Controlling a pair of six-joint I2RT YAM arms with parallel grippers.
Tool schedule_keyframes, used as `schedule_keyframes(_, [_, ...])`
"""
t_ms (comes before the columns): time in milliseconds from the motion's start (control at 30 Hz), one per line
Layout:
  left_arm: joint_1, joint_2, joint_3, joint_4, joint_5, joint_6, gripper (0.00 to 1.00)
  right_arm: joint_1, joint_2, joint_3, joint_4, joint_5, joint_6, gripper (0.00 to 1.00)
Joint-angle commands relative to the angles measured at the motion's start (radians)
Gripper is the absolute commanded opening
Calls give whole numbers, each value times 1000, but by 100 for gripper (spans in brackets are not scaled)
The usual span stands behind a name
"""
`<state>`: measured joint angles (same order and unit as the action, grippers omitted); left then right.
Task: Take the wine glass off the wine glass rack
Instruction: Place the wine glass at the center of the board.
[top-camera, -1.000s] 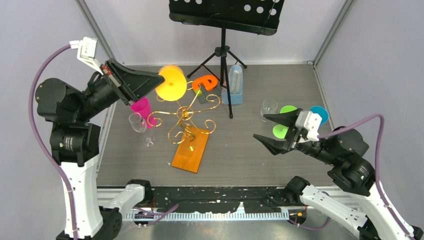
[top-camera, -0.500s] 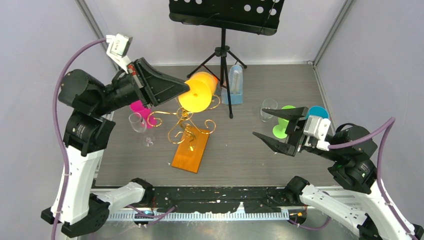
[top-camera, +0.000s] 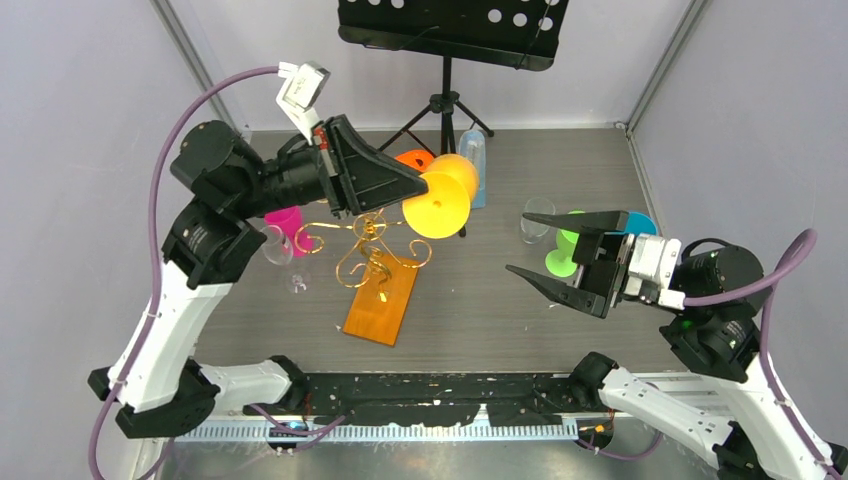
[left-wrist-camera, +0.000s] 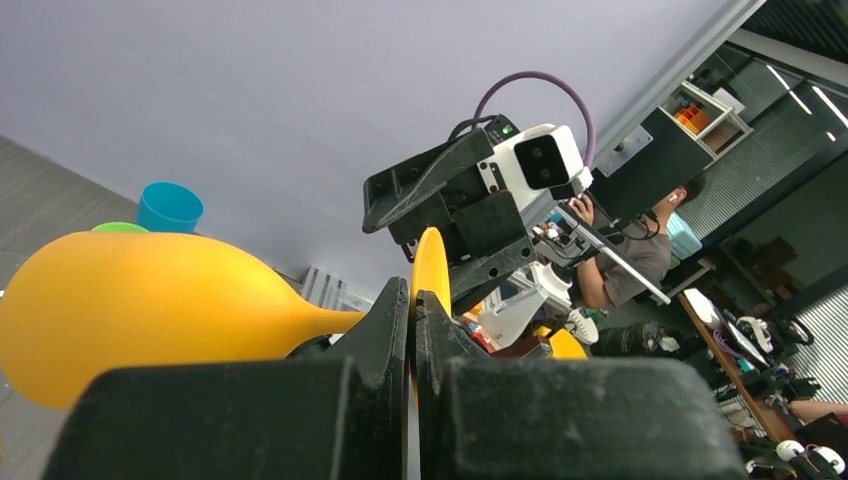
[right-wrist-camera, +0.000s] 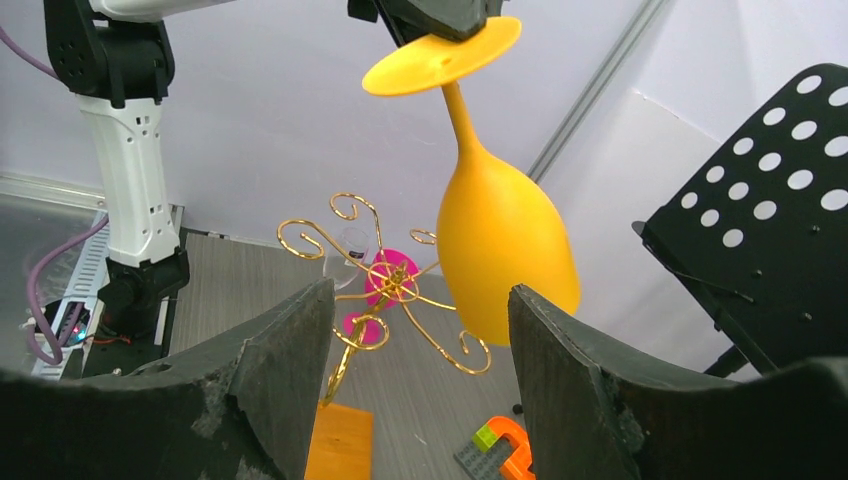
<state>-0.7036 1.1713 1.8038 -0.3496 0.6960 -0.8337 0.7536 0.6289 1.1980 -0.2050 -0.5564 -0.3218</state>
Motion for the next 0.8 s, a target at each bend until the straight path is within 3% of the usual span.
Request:
schedule_keyframes(0, [-46, 25, 55, 26, -36, 44, 0, 4, 35, 43, 67, -28, -10, 70])
schedule_keyframes(133, [-90, 52, 91, -22, -63, 97, 0, 4, 58, 92, 49, 4, 29, 70])
schedule_keyframes(467, [-186, 89, 153, -137, -116, 288, 0, 4, 75, 222, -213, 196, 189, 70])
schedule_keyframes(767, [-333, 79, 156, -288, -247, 559, 0, 4, 173, 398, -556, 320, 451, 70])
